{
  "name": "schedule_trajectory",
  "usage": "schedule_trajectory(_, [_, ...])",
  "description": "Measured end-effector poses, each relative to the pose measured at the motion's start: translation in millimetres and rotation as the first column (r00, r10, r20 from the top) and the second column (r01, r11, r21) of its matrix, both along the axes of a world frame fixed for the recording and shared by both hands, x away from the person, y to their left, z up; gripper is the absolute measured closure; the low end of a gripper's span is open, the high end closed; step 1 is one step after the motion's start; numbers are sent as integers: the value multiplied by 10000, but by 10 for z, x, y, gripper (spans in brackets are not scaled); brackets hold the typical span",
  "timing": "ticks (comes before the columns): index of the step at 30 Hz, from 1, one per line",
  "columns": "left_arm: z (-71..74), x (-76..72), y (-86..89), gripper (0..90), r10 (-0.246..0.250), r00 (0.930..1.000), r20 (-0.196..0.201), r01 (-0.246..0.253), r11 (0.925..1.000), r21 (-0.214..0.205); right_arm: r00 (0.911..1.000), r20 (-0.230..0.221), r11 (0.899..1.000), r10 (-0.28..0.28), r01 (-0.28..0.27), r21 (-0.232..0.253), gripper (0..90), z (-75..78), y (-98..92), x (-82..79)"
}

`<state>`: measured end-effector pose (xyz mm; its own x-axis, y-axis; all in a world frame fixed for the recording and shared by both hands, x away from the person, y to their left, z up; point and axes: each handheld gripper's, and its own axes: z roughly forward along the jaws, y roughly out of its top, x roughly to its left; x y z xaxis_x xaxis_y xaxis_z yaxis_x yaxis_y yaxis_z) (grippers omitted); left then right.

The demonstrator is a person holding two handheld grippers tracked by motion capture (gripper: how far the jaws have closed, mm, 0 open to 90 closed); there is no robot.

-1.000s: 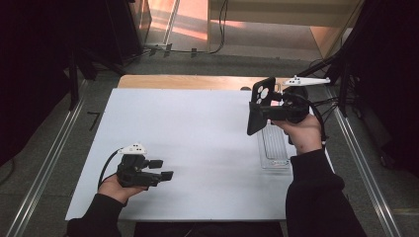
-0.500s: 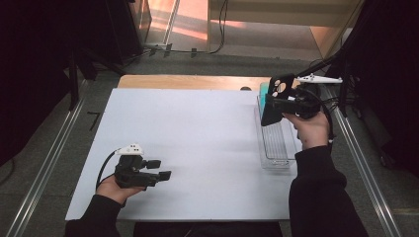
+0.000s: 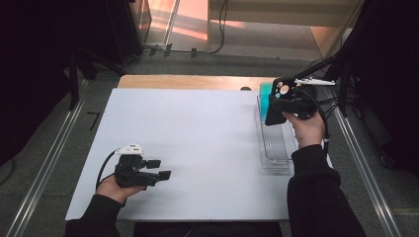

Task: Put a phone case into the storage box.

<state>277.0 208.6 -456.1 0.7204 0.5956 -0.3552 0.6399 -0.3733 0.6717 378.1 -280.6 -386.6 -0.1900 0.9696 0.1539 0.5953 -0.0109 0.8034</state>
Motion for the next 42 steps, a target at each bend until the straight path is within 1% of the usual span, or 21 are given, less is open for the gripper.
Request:
schedule_trajectory(2, [-4, 1, -2, 319, -1, 10000, -15, 1, 10000, -3, 9999, -78, 10000, -72, 72, -10, 125, -36, 6, 34])
schedule_trajectory(3, [-7, 2, -3, 319, -2, 10000, -18, 2, 10000, -18, 9999, -54, 9999, -98, 98, -115, 125, -57, 7, 49])
schedule_trajectory(7, [-2, 2, 3, 319, 9, 10000, 5, -9, 10000, 11, 9991, -77, 9988, -419, 418, -241, 125, -153, 13, 109])
schedule_trajectory(10, [-7, 2, 2, 319, 15, 10000, -9, -15, 10000, -10, 9984, -138, 9985, -540, 539, -53, 125, -216, 2, 156])
schedule_trajectory(15, [-6, 1, 2, 320, 24, 10000, 12, -24, 10000, 17, 9971, -261, 9974, -716, 713, -121, 124, -303, 21, 240])
schedule_trajectory(17, [-8, 0, 0, 320, 38, 10000, -5, -38, 10000, -7, 9968, -311, 9972, -741, 740, -63, 124, -330, 31, 271])
schedule_trajectory(19, [-13, 2, -4, 319, 27, 10000, -17, -27, 10000, 7, 9965, -267, 9965, -794, 786, -280, 124, -361, 44, 308])
schedule_trajectory(22, [-18, 6, -14, 319, -9, 10000, -13, 9, 10000, 47, 9952, -456, 9958, -867, 852, -334, 124, -416, 61, 358])
schedule_trajectory(23, [-20, 6, -16, 320, -6, 10000, -22, 6, 10000, 50, 9949, -450, 9953, -901, 883, -390, 124, -432, 64, 374])
schedule_trajectory(26, [-25, 9, -12, 319, 0, 10000, -32, 0, 10000, 46, 9945, -533, 9955, -899, 882, -339, 124, -478, 67, 431])
schedule_trajectory(27, [-24, 10, -9, 320, 12, 10000, -54, -11, 10000, 51, 9938, -623, 9952, -926, 903, -386, 124, -493, 70, 449])
schedule_trajectory(31, [-25, 12, -4, 319, 24, 10000, -33, -24, 10000, 49, 9922, -706, 9935, -1030, 991, -568, 124, -560, 86, 513])
schedule_trajectory(37, [-24, 10, -4, 319, 15, 10000, -33, -15, 10000, 53, 9880, -866, 9914, -1282, 1254, -370, 123, -611, 50, 594])
schedule_trajectory(40, [-26, 12, -5, 319, 24, 10000, -35, -23, 10000, 48, 9882, -886, 9916, -1250, 1215, -437, 124, -616, 57, 627])
schedule_trajectory(42, [-25, 13, -6, 319, 24, 10000, -31, -24, 10000, 48, 9879, -937, 9913, -1233, 1183, -570, 124, -615, 76, 652])
